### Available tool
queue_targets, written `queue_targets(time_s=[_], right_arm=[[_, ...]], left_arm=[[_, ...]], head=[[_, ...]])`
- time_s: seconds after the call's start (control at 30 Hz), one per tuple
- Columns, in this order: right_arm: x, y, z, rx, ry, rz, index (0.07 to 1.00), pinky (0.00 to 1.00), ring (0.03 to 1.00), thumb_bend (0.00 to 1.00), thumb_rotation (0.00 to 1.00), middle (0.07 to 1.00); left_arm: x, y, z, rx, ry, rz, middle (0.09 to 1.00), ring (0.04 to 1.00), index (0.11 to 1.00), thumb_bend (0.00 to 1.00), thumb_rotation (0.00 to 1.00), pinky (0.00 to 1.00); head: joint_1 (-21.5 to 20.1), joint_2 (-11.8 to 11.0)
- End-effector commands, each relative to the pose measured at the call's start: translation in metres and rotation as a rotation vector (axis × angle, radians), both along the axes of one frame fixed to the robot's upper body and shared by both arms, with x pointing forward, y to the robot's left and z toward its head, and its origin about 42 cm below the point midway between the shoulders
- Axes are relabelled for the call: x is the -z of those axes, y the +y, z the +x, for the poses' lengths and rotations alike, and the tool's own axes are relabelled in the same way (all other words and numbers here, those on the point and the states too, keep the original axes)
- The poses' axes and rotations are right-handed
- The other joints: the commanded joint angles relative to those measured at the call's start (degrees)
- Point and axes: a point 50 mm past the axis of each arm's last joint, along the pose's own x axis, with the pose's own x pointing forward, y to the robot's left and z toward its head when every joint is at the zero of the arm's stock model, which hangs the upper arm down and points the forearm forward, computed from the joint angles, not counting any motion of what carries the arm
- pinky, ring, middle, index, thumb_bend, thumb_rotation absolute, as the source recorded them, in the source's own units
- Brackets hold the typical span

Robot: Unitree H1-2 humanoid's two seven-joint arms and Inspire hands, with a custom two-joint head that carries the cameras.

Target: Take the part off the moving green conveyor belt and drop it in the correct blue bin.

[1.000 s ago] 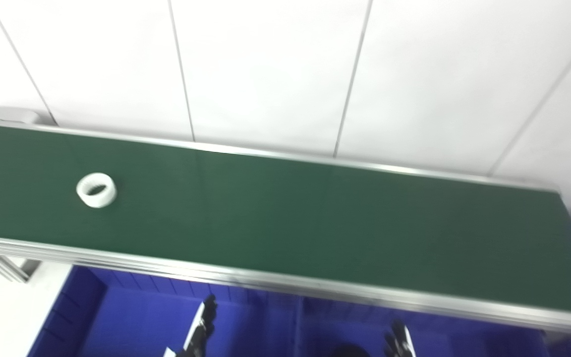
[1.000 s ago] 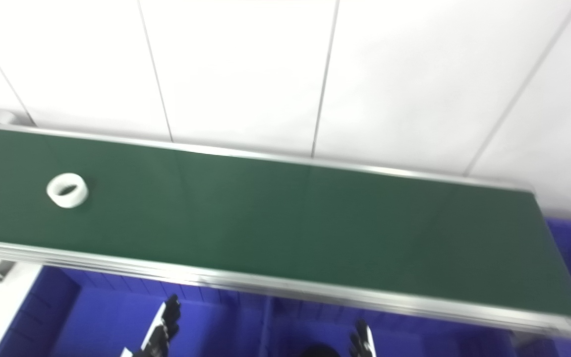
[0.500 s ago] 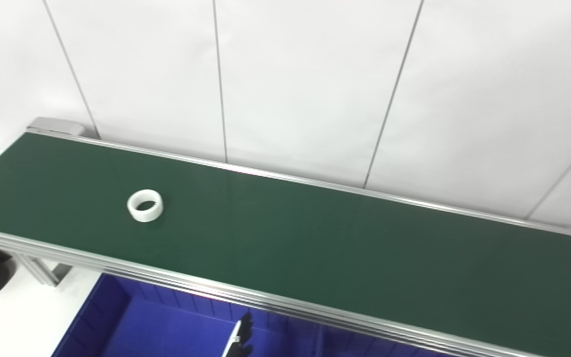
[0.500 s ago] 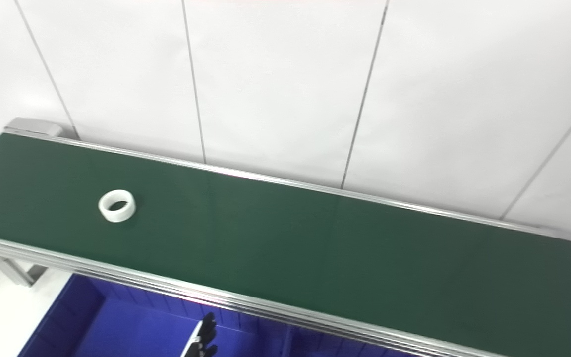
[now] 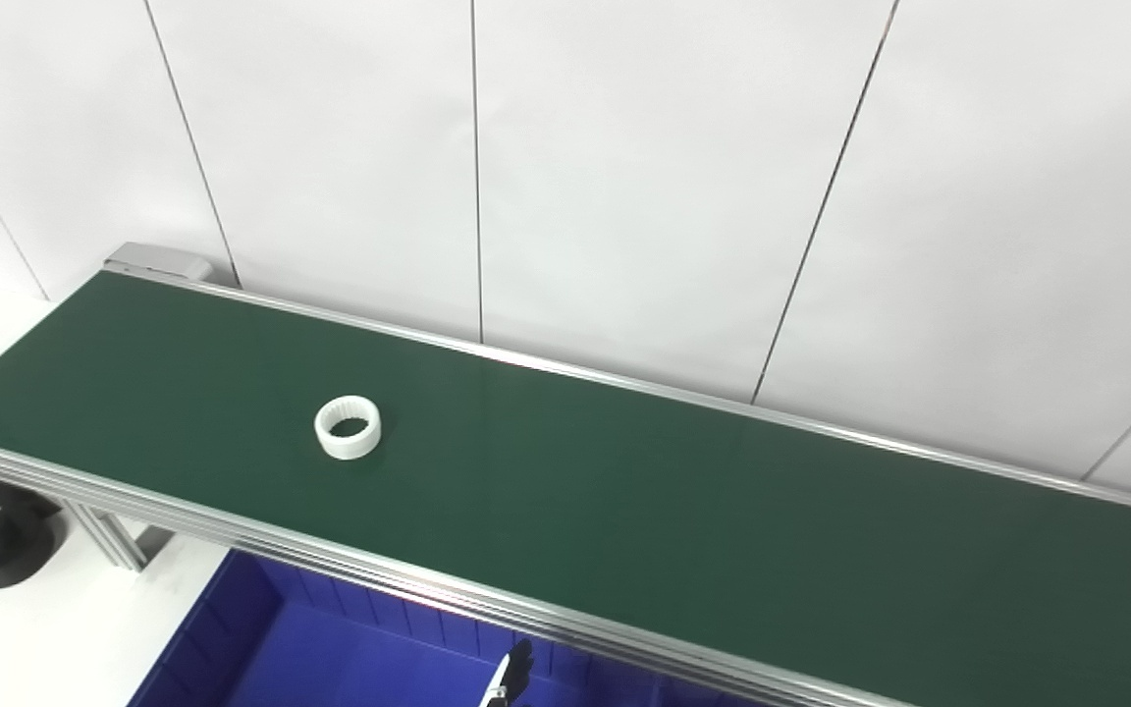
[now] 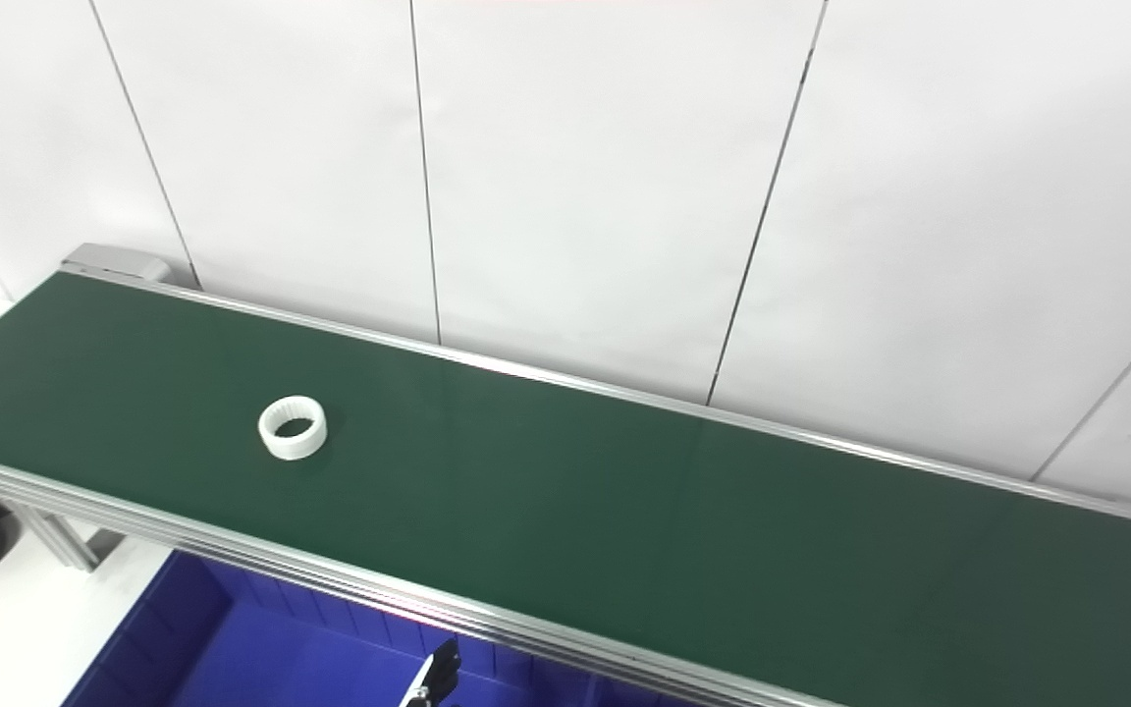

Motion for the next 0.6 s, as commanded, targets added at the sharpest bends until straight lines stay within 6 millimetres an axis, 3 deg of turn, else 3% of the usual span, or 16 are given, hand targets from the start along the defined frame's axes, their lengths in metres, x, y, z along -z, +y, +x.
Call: queue_targets(time_s=[0.0,0.17,0.3,0.33,0.37,0.4,0.47,0.57], right_arm=[[-0.007,0.000,0.003,-0.019,-0.072,-0.004,1.000,1.00,1.000,0.78,1.00,1.000],[-0.008,0.007,0.005,-0.020,-0.078,-0.003,1.000,1.00,1.000,0.75,1.00,1.000],[-0.008,0.015,0.008,-0.036,-0.083,-0.027,1.000,1.00,1.000,0.71,1.00,1.000],[-0.009,0.017,0.008,-0.039,-0.084,-0.031,1.000,1.00,1.000,0.70,1.00,1.000],[-0.009,0.018,0.008,-0.042,-0.085,-0.034,1.000,1.00,1.000,0.70,1.00,1.000],[-0.009,0.020,0.009,-0.042,-0.087,-0.027,1.000,1.00,1.000,0.68,1.00,1.000],[-0.009,0.023,0.010,-0.040,-0.087,-0.018,1.000,0.99,0.990,0.71,1.00,1.000],[-0.009,0.029,0.012,-0.037,-0.089,-0.010,1.000,0.97,0.985,0.73,1.00,1.000]], left_arm=[[-0.010,-0.013,0.007,-0.008,-0.051,-0.034,1.000,0.995,1.000,0.90,0.89,0.92],[-0.013,-0.007,0.009,0.006,-0.067,-0.045,1.000,0.997,1.000,0.87,0.84,0.91],[-0.026,0.007,0.012,0.047,-0.127,-0.032,0.991,0.969,1.000,0.82,0.66,0.89],[-0.033,0.012,0.013,0.060,-0.150,-0.017,0.960,0.941,1.000,0.81,0.60,0.86],[-0.040,0.016,0.014,0.072,-0.176,-0.002,0.960,0.941,1.000,0.81,0.60,0.86],[-0.050,0.022,0.016,0.085,-0.207,0.014,0.926,0.909,0.990,0.81,0.49,0.81],[-0.075,0.036,0.024,0.114,-0.300,0.098,0.867,0.826,0.895,0.88,0.39,0.71],[-0.108,0.058,0.044,0.165,-0.439,0.251,0.843,0.785,0.829,0.93,0.32,0.67]], head=[[-0.10,0.06],[-1.76,1.93],[-3.58,2.96],[-4.37,3.54],[-4.51,3.64],[-5.21,4.12],[-5.94,4.27],[-6.68,4.38]])
